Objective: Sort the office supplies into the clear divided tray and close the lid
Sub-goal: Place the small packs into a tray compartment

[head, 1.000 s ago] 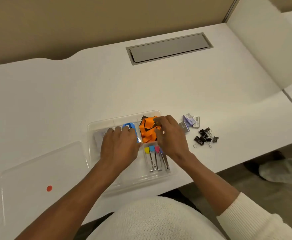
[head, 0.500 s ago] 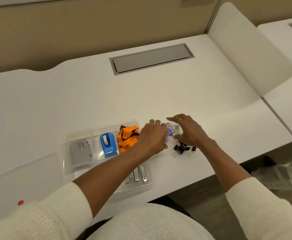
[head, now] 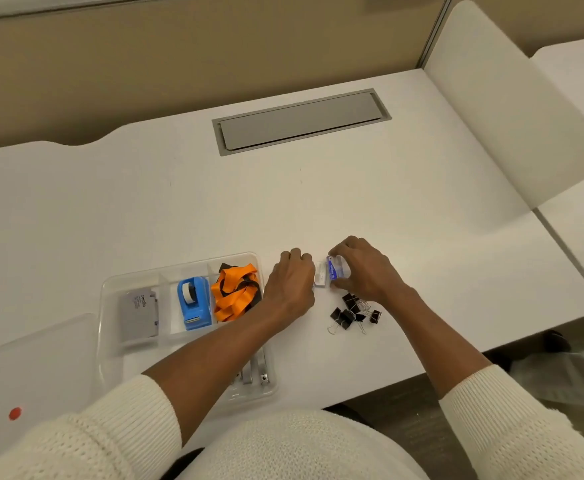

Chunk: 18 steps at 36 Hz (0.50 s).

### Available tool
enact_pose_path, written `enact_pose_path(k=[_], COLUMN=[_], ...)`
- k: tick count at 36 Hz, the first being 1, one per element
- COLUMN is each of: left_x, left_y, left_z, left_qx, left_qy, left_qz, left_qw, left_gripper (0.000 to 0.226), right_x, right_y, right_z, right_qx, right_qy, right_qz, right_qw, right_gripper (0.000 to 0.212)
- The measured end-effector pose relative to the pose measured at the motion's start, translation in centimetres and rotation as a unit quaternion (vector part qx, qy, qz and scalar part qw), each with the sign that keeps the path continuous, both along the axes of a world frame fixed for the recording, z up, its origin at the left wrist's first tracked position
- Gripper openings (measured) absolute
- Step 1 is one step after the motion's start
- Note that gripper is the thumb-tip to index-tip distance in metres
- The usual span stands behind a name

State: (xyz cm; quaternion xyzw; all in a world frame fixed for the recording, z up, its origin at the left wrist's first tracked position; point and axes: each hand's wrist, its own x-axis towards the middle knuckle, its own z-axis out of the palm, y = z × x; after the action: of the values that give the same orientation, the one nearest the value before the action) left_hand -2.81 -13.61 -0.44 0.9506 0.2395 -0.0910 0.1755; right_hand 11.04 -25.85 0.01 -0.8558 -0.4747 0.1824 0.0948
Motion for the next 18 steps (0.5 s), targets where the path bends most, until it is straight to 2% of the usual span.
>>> enact_pose_path(k=[5, 12, 14, 18], left_x=[1.3, 2.4, 2.2, 1.7], left_y=[0.6, 0.7, 0.6, 0.6], left_z=[-0.1, -0.6, -0.6, -0.4], left_qx=[0.004, 0.001, -0.003, -0.016], left_qy=[-0.036, -0.036, -0.037, -0.047], left_qz=[-0.029, -0.123, -0.122, -0.105], left_qw=[0.999, 0.992, 0.992, 0.993], left_gripper=[0.034, 0.041, 0.042, 0.059], right_x=[0.4, 0.6, 0.7, 0.7], right_y=[0.0, 0.5, 0.3, 0.1], right_z=[-0.2, -0.4, -0.5, -0.6], right_qx=[-0.017, -0.022, -0.023, -0.015], right_qy=[-0.001, -0.006, -0.004, -0.004], right_qz=[0.015, 0.046, 0.048, 0.048], right_qw=[1.0, 0.999, 0.999, 0.999], right_gripper=[0.052, 0.043, 0.045, 0.046])
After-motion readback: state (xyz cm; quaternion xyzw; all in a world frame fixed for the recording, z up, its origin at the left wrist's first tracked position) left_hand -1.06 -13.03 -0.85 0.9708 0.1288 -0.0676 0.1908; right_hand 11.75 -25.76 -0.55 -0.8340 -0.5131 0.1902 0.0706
